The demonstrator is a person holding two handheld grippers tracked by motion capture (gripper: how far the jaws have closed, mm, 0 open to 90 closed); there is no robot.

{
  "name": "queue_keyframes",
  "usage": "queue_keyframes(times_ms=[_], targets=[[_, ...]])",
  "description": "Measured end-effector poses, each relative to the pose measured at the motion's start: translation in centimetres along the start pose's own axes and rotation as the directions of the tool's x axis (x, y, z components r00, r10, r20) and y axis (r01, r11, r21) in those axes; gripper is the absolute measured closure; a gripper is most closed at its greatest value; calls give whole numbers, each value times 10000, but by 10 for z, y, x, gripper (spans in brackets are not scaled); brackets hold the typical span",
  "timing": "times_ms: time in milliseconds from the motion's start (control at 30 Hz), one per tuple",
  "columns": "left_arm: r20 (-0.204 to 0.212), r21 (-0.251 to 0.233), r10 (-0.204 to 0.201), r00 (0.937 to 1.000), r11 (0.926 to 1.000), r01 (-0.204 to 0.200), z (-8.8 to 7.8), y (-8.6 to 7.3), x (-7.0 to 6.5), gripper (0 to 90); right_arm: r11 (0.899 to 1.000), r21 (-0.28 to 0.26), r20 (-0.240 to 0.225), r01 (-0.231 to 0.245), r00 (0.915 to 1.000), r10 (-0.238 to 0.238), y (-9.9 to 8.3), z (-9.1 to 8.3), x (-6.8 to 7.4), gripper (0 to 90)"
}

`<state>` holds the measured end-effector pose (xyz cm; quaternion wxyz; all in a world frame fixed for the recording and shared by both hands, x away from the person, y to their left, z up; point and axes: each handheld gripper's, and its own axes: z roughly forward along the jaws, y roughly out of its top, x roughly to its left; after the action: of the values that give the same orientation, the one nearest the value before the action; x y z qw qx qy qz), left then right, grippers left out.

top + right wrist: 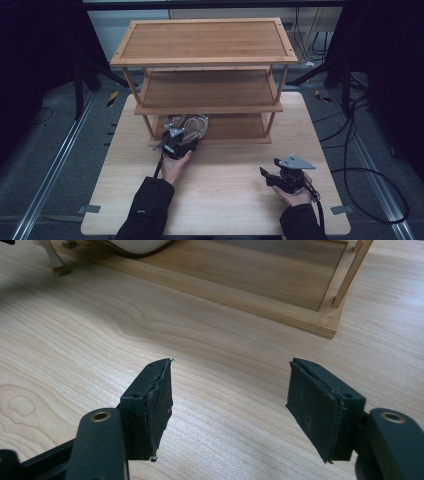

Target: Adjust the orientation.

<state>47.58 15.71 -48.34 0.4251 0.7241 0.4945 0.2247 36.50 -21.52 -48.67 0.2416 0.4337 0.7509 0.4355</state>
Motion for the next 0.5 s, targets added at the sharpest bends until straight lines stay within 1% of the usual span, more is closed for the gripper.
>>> queue_keyframes(times_ms=[33, 67, 100, 133, 167, 200, 233, 300, 367, 400, 467, 500], targets=[[17, 2, -75, 10000, 10000, 75, 0, 0, 1, 382, 10000, -6, 6, 18, 10000, -18, 0, 0, 0, 346], [-31, 81, 112, 9999, 9999, -111, 0, -1, 2, 377, 10000, -16, -1, 10, 10000, -10, 0, 0, 1, 346], [-79, 134, 183, 9998, 9997, -182, 0, -1, 1, 369, 10000, -21, 5, 70, 10000, -70, 0, -1, 0, 346], [-216, 232, 252, 9994, 9994, -247, 0, -2, 0, 365, 10000, -18, 26, 71, 10000, -71, 0, -1, 0, 345], [-246, 271, 390, 9989, 9989, -383, 0, -2, 0, 353, 10000, -15, 18, 44, 10000, -44, 0, -1, 0, 345], [-132, 328, 426, 9990, 9986, -422, -1, -3, 0, 332, 10000, -10, 19, 20, 10000, -20, 0, -1, 0, 345], [-105, 316, 537, 9985, 9981, -533, -4, -4, 0, 323, 10000, -16, -13, -30, 10000, 30, 0, -1, 0, 344], [94, 211, 456, 9989, 9987, -458, -10, -5, 2, 306, 10000, 9, -6, -24, 10000, 24, 0, -1, 0, 344], [261, 143, 506, 9984, 9986, -509, -20, -8, 3, 301, 10000, -22, 6, -12, 10000, 12, -1, -1, 1, 344], [344, 251, 684, 9971, 9973, -692, -26, -10, 3, 298, 10000, -21, -12, -33, 10000, 33, -1, -1, 1, 344], [415, 298, 968, 9944, 9947, -981, -37, -16, 3, 288, 10000, -41, -6, -18, 10000, 18, -1, -2, 1, 343], [498, 344, 1022, 9935, 9940, -1039, -41, -19, 5, 288, 10000, -38, -5, -18, 10000, 18, -1, -2, 1, 344]])
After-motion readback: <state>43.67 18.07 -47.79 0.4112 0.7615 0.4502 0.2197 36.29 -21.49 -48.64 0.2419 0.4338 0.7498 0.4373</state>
